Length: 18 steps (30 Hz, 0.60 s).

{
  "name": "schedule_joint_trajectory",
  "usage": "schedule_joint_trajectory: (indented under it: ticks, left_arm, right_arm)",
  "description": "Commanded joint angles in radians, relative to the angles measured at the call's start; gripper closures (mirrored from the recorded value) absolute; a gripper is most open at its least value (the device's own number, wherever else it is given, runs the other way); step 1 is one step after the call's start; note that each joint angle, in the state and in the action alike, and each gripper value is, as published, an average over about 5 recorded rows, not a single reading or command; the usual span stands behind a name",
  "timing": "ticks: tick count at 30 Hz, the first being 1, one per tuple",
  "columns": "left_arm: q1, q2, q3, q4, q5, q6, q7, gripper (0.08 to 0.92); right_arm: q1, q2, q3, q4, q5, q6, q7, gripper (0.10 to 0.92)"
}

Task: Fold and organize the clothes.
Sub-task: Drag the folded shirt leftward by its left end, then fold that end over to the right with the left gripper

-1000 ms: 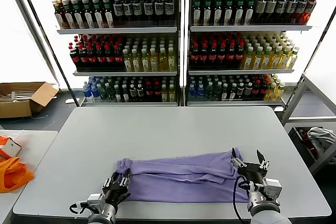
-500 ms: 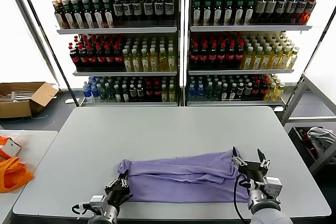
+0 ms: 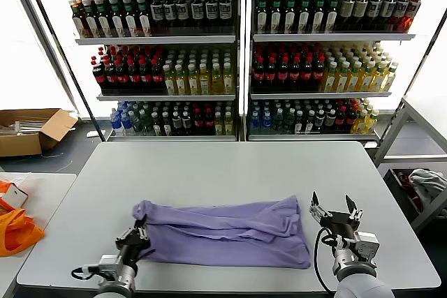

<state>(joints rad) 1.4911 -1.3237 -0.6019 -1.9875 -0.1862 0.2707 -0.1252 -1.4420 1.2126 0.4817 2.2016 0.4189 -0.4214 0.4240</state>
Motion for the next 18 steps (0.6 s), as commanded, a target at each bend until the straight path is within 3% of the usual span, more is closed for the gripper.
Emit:
schedule_joint_trajectory:
  ticks: [1,6,10,14,18]
  left_arm:
    - [-0.088,0.331,-0.394,0.121,-0.067,-0.015,0.008,0.902]
    - [-0.141,0.498,-0.483,0.264,-0.128,0.014,0.014,0.902]
    - [-0.153,0.566,-0.492,0.312,-0.139,0.026,0.025,0.902]
    - [-0.157,0.552,-0.457,0.304,-0.134,0.035,0.034,0.902]
    - [-0.149,0.481,-0.387,0.255,-0.129,0.043,0.032,0.902]
  right_arm:
    - [0.007,-0.001,-0.001,0.005,0.004,-0.004,0.000,0.203]
    - [0.010,0.002,-0.011,0.014,0.003,-0.008,0.000,0.203]
    - [0.005,0.005,-0.013,0.019,0.003,-0.006,0.000,0.203]
    - [-0.008,0.006,-0.008,0.023,0.002,-0.002,0.000,0.203]
    - [-0.025,0.009,-0.003,0.031,-0.002,0.002,0.000,0.203]
